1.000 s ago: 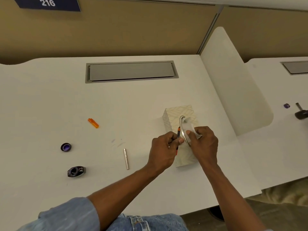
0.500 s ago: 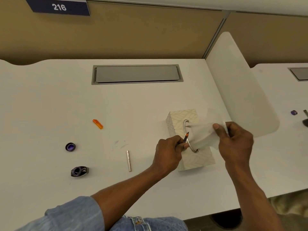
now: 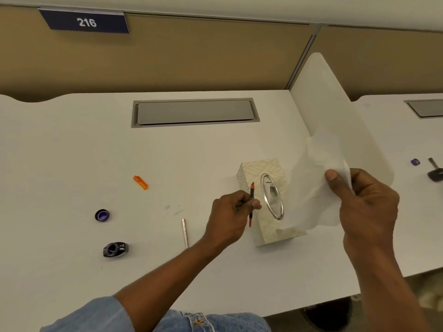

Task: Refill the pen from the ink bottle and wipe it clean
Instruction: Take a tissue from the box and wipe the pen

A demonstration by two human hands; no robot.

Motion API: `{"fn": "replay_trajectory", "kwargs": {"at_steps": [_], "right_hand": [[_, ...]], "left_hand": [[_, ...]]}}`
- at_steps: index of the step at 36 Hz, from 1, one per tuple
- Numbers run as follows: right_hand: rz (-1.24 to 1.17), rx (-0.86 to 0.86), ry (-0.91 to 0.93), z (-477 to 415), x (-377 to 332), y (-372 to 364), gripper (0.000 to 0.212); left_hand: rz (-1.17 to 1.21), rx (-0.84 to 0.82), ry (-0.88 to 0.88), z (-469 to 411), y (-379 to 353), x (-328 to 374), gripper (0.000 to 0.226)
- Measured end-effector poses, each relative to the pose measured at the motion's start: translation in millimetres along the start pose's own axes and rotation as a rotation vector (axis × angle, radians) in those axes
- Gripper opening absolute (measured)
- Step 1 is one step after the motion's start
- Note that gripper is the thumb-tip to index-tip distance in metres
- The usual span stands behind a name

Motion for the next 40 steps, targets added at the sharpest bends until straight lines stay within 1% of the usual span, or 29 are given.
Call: {"fn": "replay_trajectory", "kwargs": {"at_steps": [2, 4, 7, 10, 13, 18, 23, 27, 29, 32, 33, 36, 40], "right_hand": [[-0.077, -0.044, -0.062, 7.6, 6.1, -6.2, 0.013], [-0.167, -0.085, -0.137, 16.4, 13.5, -13.7, 0.022], [-0.248, -0.159, -0.281, 30.8, 27.0, -29.2, 0.033], [-0.306, -0.241, -0.442, 49.3, 36.0, -48.3, 0.032], [-0.361, -0.309, -0.568, 68.9, 38.7, -66.3, 0.035], [-0.487, -0.316, -0.741, 92.9, 45.6, -84.1, 0.038], [-0.614, -0.399, -0.887, 116.7, 45.3, -103.7, 0.041], [-0.591, -0.411, -0.914, 127.0, 47.7, -113.4, 0.041], [-0.551, -0.406, -0.888, 129.8, 47.1, -118.2, 0.038], [-0.490, -0.361, -0.832, 131.5, 47.5, -123.4, 0.039], [-0.464, -0.341, -0.811, 132.2, 47.1, -125.0, 0.037], [-0.353, -0.311, -0.737, 134.3, 42.4, -130.1, 0.018], [-0.231, -0.211, -0.630, 131.4, 49.8, -126.8, 0.009]], "left_hand": [[0.030, 0.013, -0.023, 9.2, 15.5, 8.5, 0.019], [0.090, 0.011, -0.049, 19.2, 30.5, 16.1, 0.018], [0.131, 0.008, -0.141, 37.2, 49.9, 27.1, 0.013], [0.111, 0.015, -0.207, 56.5, 64.1, 33.1, 0.013], [0.041, 0.051, -0.246, 72.2, 73.9, 31.6, 0.017], [-0.015, 0.125, -0.258, 92.4, 91.0, 20.4, 0.011], [-0.030, 0.157, -0.220, 109.0, 106.7, 4.4, 0.008], [-0.017, 0.154, -0.136, 121.1, 118.9, -8.6, 0.009], [-0.008, 0.158, -0.106, 127.0, 126.4, -14.8, 0.011], [0.005, 0.163, -0.068, 133.7, 139.5, -25.0, 0.014], [0.014, 0.156, -0.058, 135.8, 143.8, -27.8, 0.014], [0.007, 0.158, -0.050, 141.8, 157.3, -34.2, 0.014], [0.002, 0.136, -0.036, 149.5, 170.6, -41.7, 0.014]]}}
Point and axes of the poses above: each hand's wrist, its own z-axis away from the middle knuckle, its own y-axis out of the back of the hand, x = y × z, the point moved 6 cm from there along -z, towards the middle knuckle, and after that the axes turned 9 degrees about -z, right-handed, at the moved point
